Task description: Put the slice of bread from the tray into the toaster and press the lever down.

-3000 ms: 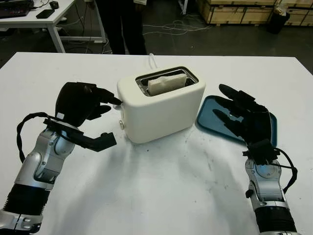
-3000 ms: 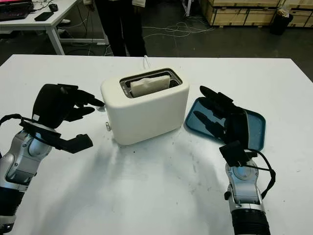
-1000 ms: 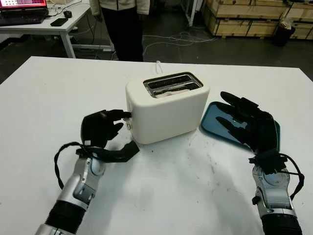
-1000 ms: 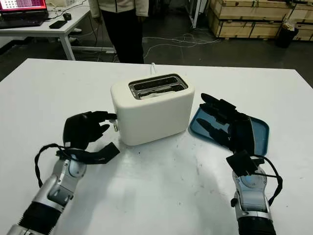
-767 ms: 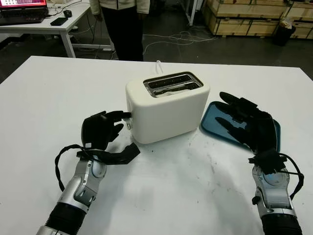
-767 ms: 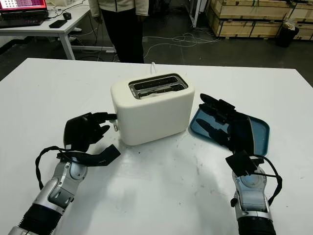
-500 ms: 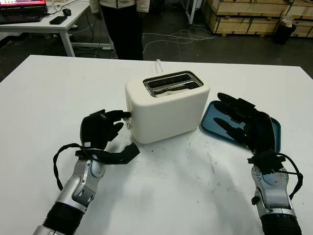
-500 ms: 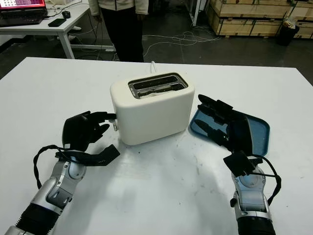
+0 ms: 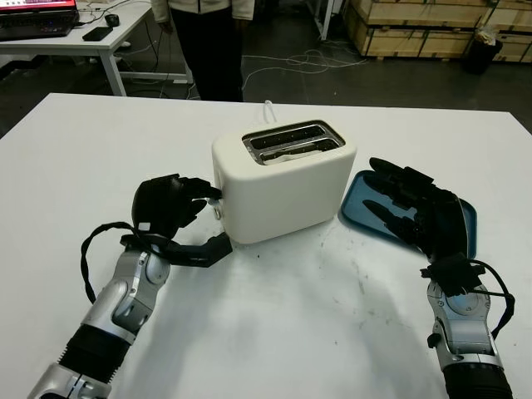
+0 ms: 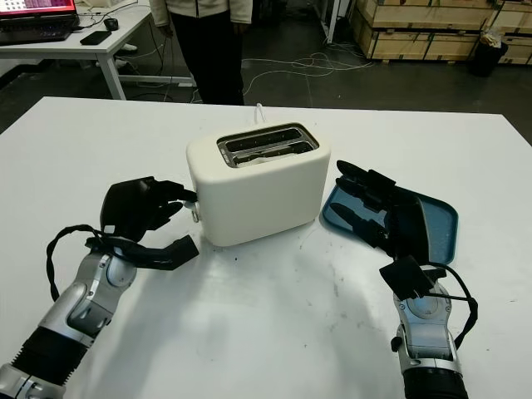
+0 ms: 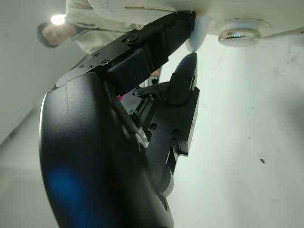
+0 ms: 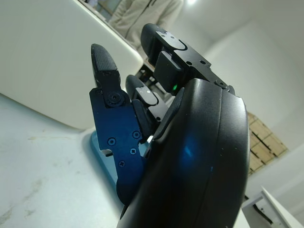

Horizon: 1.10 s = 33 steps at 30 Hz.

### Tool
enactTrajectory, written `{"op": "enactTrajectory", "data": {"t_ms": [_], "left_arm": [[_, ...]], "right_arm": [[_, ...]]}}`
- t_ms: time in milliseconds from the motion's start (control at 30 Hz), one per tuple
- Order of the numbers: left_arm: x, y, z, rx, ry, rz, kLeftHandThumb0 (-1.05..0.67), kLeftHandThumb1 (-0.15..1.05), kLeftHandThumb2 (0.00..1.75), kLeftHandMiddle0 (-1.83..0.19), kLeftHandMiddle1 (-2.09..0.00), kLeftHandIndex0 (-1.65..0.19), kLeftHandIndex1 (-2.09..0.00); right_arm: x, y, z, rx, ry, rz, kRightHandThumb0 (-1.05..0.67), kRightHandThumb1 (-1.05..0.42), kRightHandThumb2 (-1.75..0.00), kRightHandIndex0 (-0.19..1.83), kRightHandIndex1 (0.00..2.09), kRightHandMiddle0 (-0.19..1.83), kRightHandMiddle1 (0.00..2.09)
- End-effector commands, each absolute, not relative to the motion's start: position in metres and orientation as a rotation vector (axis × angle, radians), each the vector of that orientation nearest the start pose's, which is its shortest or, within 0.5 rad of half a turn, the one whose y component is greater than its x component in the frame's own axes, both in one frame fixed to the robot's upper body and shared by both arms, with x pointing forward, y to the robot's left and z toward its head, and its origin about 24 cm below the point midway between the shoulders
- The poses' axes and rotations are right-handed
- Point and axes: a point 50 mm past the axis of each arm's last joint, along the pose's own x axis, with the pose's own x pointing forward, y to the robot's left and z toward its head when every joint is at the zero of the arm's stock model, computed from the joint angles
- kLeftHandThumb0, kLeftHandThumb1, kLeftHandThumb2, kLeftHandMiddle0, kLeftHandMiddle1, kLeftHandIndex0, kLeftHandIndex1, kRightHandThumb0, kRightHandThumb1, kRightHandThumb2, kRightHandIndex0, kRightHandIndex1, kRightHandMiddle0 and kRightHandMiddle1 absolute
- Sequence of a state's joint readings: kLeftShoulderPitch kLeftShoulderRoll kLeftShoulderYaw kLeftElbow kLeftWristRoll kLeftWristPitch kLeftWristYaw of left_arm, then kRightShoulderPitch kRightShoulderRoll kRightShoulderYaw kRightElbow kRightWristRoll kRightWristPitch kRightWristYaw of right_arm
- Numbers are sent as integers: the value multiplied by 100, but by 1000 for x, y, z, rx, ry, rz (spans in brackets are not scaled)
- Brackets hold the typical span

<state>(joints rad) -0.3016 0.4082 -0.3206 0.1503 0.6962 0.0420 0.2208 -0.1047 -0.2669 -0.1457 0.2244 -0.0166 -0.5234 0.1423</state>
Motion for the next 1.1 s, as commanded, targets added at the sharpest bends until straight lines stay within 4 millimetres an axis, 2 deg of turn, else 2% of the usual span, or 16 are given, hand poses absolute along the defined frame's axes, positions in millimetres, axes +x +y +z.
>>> {"op": "enactTrajectory", "data": {"t_ms": [0, 133, 233, 267, 300, 333, 400, 433, 467, 533, 600, 633, 700, 800, 867, 1067], "left_arm": [[288, 112, 37, 1204, -141, -444, -7, 86, 1, -99, -102, -127, -6], [294, 109, 45, 1278, -90, -547, -8, 90, 1, -95, -123, -129, -8], [296, 109, 50, 1313, -84, -593, -7, 88, 0, -93, -141, -136, -19], [296, 108, 52, 1321, -77, -609, -6, 88, 0, -92, -147, -131, -37], [297, 107, 53, 1332, -65, -626, -7, 88, 0, -89, -152, -113, -76], [297, 107, 54, 1337, -60, -642, -8, 88, 0, -89, -152, -101, -98], [296, 106, 57, 1371, -69, -680, -10, 85, 0, -92, -149, -90, -117], [295, 105, 58, 1390, -60, -718, -11, 85, 0, -92, -144, -88, -113], [293, 103, 60, 1395, -40, -756, -11, 85, 0, -93, -135, -90, -98], [290, 97, 58, 1374, -6, -801, -5, 82, 0, -98, -103, -95, -39], [283, 85, 41, 1378, 19, -811, -9, 82, 0, -100, -85, -101, -17], [278, 77, 29, 1357, 45, -812, -15, 85, 1, -95, -77, -103, -12], [264, 59, 0, 1285, 111, -844, -14, 88, 2, -92, -71, -106, -10], [246, 43, -25, 1190, 161, -857, -13, 90, 2, -92, -71, -109, -9], [243, 41, -27, 1173, 157, -844, -13, 90, 1, -93, -74, -112, -10], [253, 51, -19, 1209, 141, -809, -7, 88, 0, -84, -69, -107, -6]], "right_arm": [[264, -217, 85, -328, -426, 56, -32, -92, 0, 81, 0, 72, 0], [263, -218, 86, -332, -431, 52, -33, -92, 0, 81, 0, 72, 0], [263, -219, 86, -332, -428, 48, -33, -92, 0, 82, 0, 73, 0], [263, -220, 86, -332, -431, 48, -34, -92, 0, 82, 0, 73, 0], [262, -220, 87, -334, -432, 47, -34, -92, 0, 82, 1, 73, 0], [261, -221, 88, -335, -434, 47, -34, -92, 0, 82, 1, 73, 0], [260, -222, 89, -342, -440, 49, -35, -92, -1, 82, 0, 73, 0], [259, -223, 89, -344, -440, 51, -35, -92, -1, 82, 0, 73, 0], [258, -224, 89, -348, -437, 53, -36, -92, -1, 82, 0, 73, 0], [254, -226, 91, -365, -429, 59, -37, -92, -2, 82, 0, 73, 0], [251, -228, 92, -385, -420, 69, -36, -92, -2, 81, 0, 72, 0], [250, -230, 91, -389, -415, 72, -34, -92, -2, 81, 0, 72, 0], [249, -232, 88, -397, -398, 76, -32, -92, -1, 81, 0, 72, 0], [251, -232, 85, -411, -373, 92, -31, -91, 0, 79, 0, 70, 0], [253, -230, 85, -422, -380, 100, -31, -91, 0, 79, 0, 70, 0], [257, -223, 85, -423, -394, 119, -34, -92, -2, 80, 0, 71, 0]]}}
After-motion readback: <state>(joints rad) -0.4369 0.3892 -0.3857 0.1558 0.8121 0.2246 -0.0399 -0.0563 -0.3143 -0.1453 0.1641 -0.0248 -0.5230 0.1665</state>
